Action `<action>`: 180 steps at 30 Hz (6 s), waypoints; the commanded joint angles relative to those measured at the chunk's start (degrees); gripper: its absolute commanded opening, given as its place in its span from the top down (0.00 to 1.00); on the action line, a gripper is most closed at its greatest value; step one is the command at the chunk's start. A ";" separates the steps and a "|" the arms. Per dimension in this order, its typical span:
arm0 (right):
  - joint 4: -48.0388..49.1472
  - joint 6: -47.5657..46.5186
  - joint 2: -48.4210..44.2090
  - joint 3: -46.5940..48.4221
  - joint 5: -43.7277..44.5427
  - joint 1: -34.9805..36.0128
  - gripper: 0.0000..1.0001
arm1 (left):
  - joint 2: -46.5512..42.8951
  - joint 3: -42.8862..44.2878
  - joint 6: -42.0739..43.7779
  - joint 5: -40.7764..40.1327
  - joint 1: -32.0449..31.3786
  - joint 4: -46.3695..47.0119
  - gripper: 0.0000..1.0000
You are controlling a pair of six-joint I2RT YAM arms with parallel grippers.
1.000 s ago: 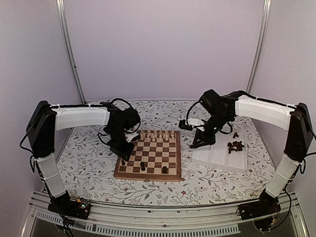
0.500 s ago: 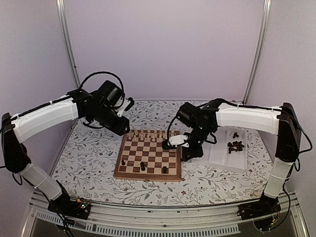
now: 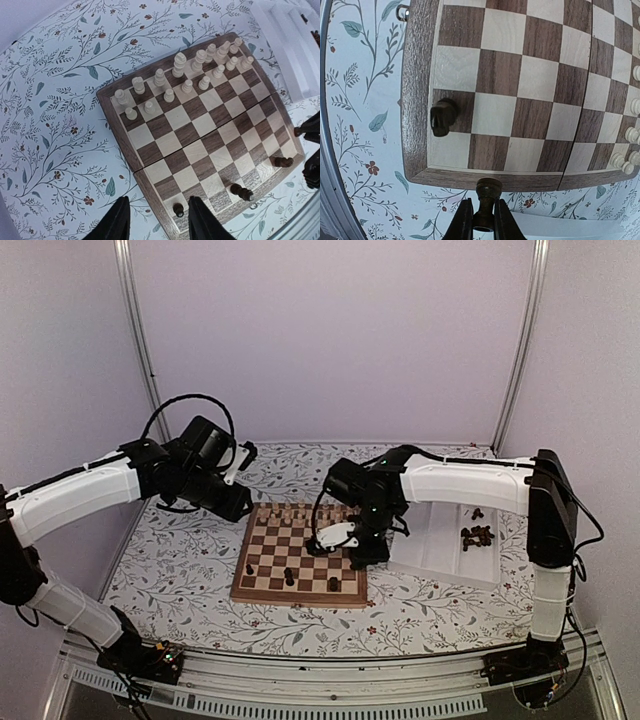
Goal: Set up the chess pieces on the board
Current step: Place the chess piece on the chessboard, then pick up the chess piece from the storage box.
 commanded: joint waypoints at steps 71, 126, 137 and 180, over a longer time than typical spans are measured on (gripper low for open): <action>25.24 -0.61 -41.06 -28.97 -23.91 -48.65 0.08 | -7.81 -4.70 5.33 1.33 -7.57 28.63 0.57; 13.06 -9.06 -15.23 -32.41 -3.58 -49.32 0.80 | -0.86 -4.94 6.74 6.98 -12.80 32.62 0.56; 14.66 -10.35 -15.60 -31.41 -1.65 -49.33 0.77 | 1.09 -4.06 7.06 9.08 -13.30 32.72 0.56; 2.91 -1.46 -22.84 -29.00 -1.64 -47.61 0.92 | 5.75 -2.34 8.29 11.02 -14.64 33.78 0.56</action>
